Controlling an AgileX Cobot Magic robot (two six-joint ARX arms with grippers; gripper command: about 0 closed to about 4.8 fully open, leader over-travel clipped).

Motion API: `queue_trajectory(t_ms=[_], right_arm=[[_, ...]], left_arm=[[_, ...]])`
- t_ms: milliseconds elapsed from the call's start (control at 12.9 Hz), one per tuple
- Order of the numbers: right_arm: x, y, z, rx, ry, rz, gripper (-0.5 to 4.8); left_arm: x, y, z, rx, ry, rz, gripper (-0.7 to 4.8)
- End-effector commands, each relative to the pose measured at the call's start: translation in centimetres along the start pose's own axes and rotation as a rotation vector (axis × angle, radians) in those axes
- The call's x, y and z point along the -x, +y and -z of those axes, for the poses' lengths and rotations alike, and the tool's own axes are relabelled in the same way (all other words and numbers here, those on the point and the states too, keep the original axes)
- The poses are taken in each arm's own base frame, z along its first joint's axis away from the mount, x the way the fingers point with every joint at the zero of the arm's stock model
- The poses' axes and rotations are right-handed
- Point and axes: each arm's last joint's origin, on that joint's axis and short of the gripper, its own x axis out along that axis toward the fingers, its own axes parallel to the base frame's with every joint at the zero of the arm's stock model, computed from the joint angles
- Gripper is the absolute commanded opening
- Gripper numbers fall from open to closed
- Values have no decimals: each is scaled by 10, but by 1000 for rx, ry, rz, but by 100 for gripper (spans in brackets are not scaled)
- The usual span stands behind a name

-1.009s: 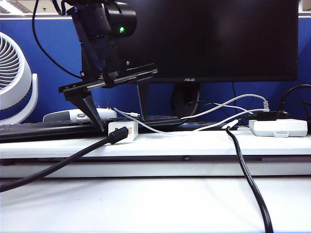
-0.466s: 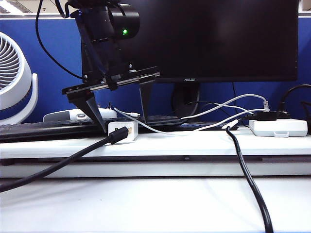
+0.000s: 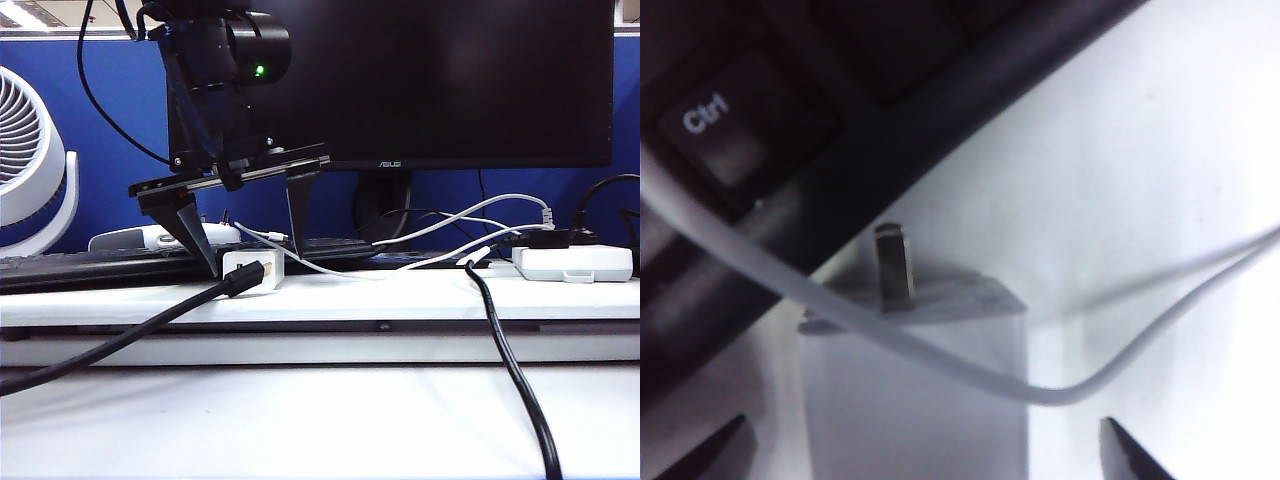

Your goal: Pick up the Type-C charging cable and the charging base, insert one end of the Type-C charger into the corresponding slot on the base, and finally place the plugged-in charger back on the table.

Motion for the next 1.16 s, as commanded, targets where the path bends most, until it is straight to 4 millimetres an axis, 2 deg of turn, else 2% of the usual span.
queue_trajectory(t_ms=[78,388,854,931,1009,1164], right_arm=[[1,2,-5,3,-26,-9,-1],[1,2,-5,3,-26,-8,-1],[1,2,-5,3,-26,-8,-1],[1,2,-5,3,-26,-8,-1],[1,2,-5,3,-26,-9,-1],[1,2,-5,4,-26,-9,-1]], left_arm=[[0,0,0,-23,-3,-17,479],[0,-2,3,-60,-1,-58,479],[-3,-8,5,-32,7,-21,479],[-5,-8,5,-7,18,-11,450],[-5,-8,5,-7,21,-5,385],[-5,-8,5,-8,15,-1,371]])
